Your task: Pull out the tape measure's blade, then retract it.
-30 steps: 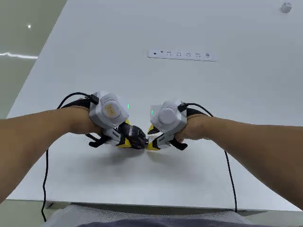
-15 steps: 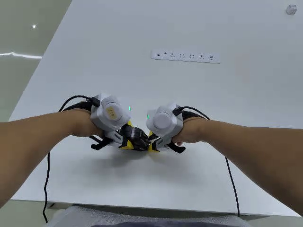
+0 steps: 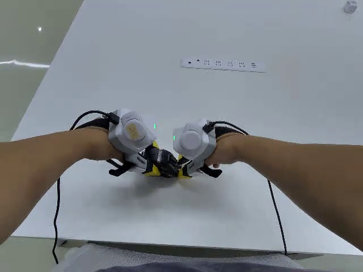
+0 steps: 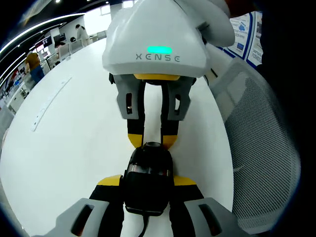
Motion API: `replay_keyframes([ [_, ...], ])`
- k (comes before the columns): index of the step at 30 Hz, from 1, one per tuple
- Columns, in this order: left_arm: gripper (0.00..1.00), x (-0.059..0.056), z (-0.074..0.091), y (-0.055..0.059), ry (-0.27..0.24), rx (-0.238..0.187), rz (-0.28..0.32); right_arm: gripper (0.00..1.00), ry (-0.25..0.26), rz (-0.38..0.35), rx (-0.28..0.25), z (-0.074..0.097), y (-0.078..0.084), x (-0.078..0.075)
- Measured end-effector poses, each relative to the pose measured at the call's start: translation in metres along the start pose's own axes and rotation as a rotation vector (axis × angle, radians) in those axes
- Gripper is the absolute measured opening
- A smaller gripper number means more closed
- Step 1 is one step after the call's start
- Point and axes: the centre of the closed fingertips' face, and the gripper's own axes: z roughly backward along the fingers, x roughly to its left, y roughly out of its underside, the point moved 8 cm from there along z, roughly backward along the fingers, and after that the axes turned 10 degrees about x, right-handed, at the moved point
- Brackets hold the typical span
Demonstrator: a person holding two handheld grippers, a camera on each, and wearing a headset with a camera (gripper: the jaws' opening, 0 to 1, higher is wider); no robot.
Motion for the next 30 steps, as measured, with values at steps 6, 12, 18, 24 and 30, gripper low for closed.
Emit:
replay_keyframes([
  [6, 0.32, -0.0001, 0.0000, 0.0000, 0.001, -0.002, 0.001, 0.20, 0.002, 0.037, 0.005, 0.0006, 0.0005, 0.0008],
  [12, 0.32, 0.0001, -0.0004, 0.0001, -0.002, 0.000, 0.008, 0.19, -0.006, -0.078, -0.002, -0.0004, 0.0001, -0.0012],
  [18, 0.32, -0.0003, -0.0006, 0.0007, -0.004, -0.007, 0.015, 0.19, 0.016, -0.075, 0.020, -0.0012, -0.0030, 0.0013],
  [24, 0.32, -0.0003, -0.0002, 0.0012, -0.003, 0.000, 0.009, 0.13, 0.003, -0.159, 0.013, -0.0005, 0.0014, 0.0009],
  [30, 0.32, -0.0012, -0.0002, 0.0017, -0.011, -0.005, 0.018, 0.12, 0.000, -0.140, 0.023, -0.0013, 0.0004, 0.0012],
])
